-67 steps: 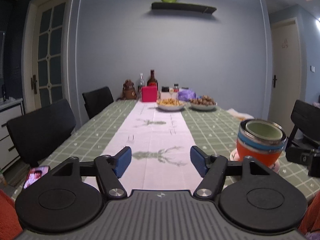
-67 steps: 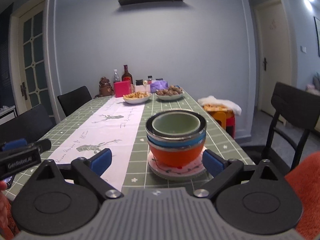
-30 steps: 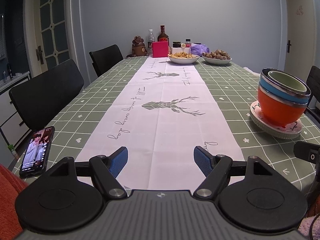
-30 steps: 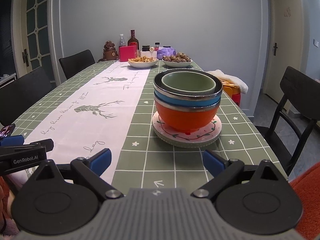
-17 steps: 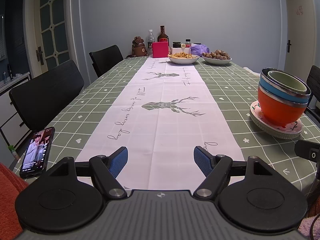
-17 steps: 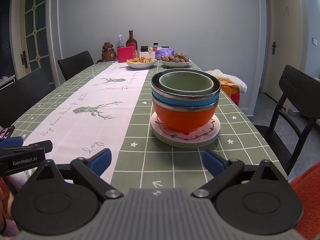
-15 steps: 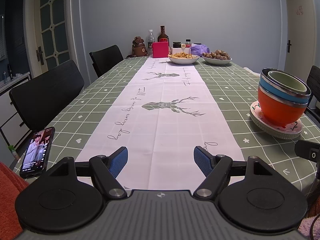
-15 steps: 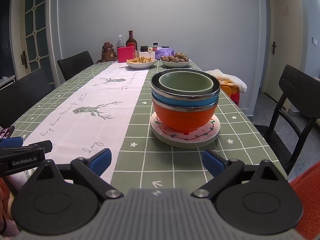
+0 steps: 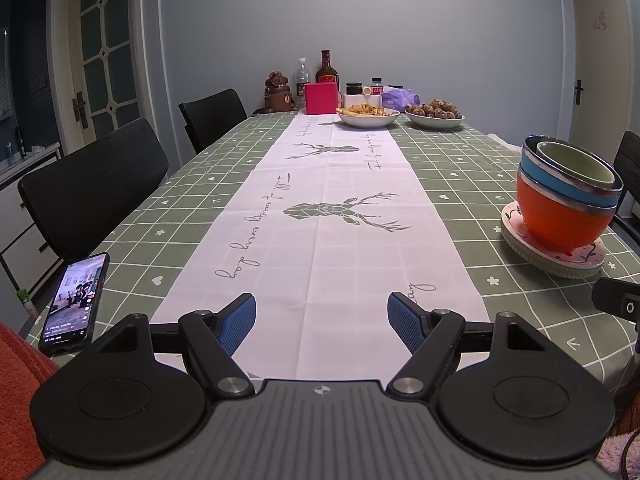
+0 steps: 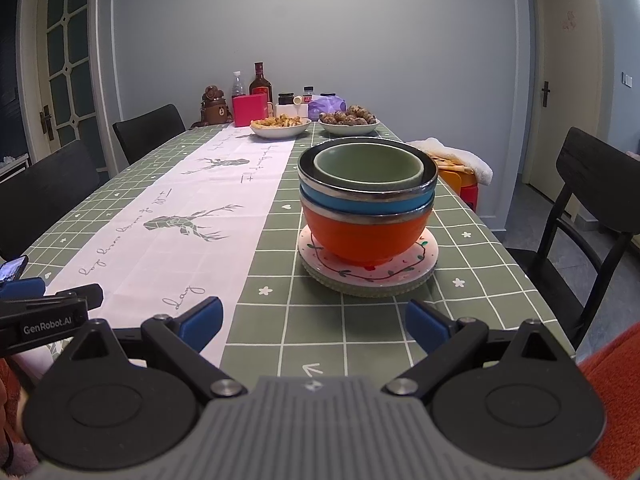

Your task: Organize plates and bowls

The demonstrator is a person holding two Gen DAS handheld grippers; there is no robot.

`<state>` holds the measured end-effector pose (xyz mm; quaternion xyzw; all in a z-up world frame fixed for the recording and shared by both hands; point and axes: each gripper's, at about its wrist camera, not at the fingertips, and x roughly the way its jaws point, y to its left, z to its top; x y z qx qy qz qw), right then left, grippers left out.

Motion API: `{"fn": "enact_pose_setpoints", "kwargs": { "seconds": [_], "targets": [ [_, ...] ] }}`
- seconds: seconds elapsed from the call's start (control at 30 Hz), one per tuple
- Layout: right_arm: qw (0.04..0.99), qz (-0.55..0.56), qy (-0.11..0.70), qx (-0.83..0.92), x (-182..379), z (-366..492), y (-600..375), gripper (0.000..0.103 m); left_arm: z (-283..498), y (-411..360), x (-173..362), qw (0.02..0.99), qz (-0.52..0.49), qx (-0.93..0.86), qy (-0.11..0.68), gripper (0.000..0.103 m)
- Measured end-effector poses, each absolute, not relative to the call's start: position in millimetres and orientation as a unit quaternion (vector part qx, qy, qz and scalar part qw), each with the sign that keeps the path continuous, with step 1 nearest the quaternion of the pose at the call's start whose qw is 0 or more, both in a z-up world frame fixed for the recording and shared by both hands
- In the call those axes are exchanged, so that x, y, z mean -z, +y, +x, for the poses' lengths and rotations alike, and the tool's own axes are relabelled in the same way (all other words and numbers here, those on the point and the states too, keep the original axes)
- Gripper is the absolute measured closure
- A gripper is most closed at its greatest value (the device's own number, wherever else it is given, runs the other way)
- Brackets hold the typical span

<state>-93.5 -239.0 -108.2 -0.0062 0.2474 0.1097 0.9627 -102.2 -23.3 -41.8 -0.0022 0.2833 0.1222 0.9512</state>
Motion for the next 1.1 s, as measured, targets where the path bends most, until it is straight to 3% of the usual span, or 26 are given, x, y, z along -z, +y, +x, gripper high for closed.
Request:
{"fn": "enact_pose_setpoints", "kwargs": {
  "seconds": [1.1],
  "targets": [
    [0.962,-0.002,0.252,-0.106,109.6,-90.5,-241.6,0.007,-98.8,-26.6,42.6,0.951,-0.011,-0.109,0.288,0.015]
  ]
}}
